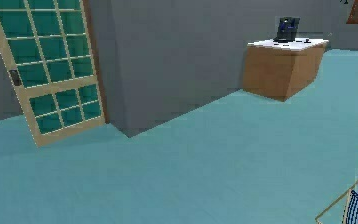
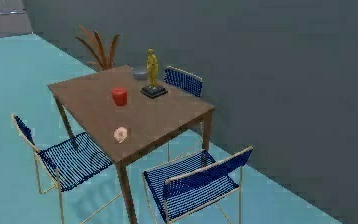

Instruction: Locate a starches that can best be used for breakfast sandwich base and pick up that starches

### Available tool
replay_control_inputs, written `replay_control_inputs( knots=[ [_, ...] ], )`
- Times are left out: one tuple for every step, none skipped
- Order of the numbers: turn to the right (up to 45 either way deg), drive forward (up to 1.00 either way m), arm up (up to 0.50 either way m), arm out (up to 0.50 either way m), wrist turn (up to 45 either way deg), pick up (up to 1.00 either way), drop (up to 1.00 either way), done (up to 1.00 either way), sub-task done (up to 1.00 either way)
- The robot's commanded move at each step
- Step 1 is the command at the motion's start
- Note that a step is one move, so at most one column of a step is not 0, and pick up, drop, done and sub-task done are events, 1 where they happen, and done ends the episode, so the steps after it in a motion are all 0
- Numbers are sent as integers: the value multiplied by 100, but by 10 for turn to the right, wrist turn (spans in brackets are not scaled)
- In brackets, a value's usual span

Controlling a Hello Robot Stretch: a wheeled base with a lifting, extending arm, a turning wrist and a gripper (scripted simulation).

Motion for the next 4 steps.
replay_control_inputs(
  knots=[
    [-150, 0, 0, 0, 0, 0, 0, 0, 0],
    [450, 0, 0, 0, 0, 0, 0, 0, 0],
    [300, 0, 0, 0, 0, 0, 0, 0, 0],
    [30, 0, 0, 0, 0, 0, 0, 0, 0]
  ],
)
